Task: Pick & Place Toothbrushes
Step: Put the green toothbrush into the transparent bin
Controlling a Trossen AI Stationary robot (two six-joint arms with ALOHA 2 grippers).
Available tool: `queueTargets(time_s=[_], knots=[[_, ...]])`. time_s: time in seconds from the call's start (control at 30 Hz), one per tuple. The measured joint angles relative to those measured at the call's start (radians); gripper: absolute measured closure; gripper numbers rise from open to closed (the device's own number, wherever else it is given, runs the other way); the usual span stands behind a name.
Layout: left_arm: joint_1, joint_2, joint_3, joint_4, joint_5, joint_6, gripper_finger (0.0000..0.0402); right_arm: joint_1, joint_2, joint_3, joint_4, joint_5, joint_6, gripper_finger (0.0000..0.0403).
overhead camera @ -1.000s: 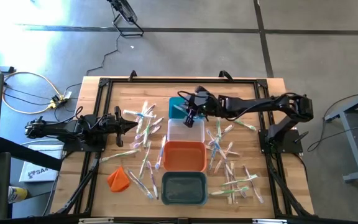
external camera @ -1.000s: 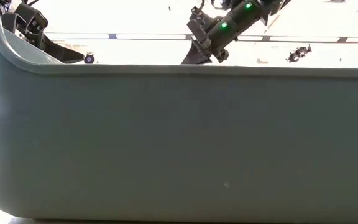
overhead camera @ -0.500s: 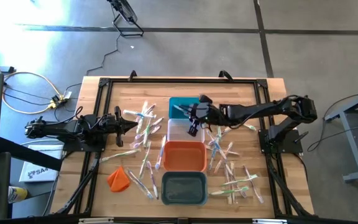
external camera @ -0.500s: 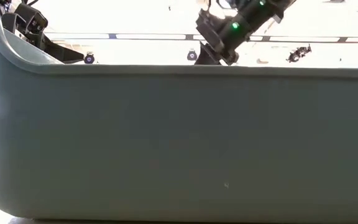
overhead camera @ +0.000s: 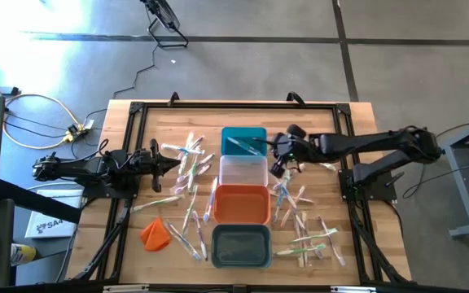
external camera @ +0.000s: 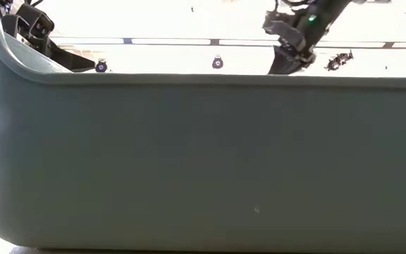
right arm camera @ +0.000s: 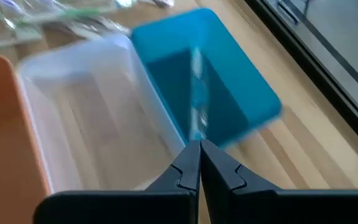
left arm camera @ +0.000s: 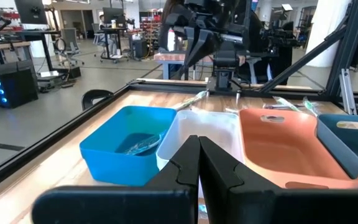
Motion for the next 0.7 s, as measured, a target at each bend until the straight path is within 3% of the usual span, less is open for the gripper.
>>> queueTargets(time_s=[0.37,0.7], knots=[[0.000,0.000,0.000,-0.001,0.003,0.000,0.0401,-0.107,-0.068,0.000,-0.395,-0.001,0.080,0.0398],[0.000,0.000,0.000,-0.002,0.003,0.000,0.0401,-0.208,-0.061,0.000,-0.454,-0.001,0.010,0.0398]])
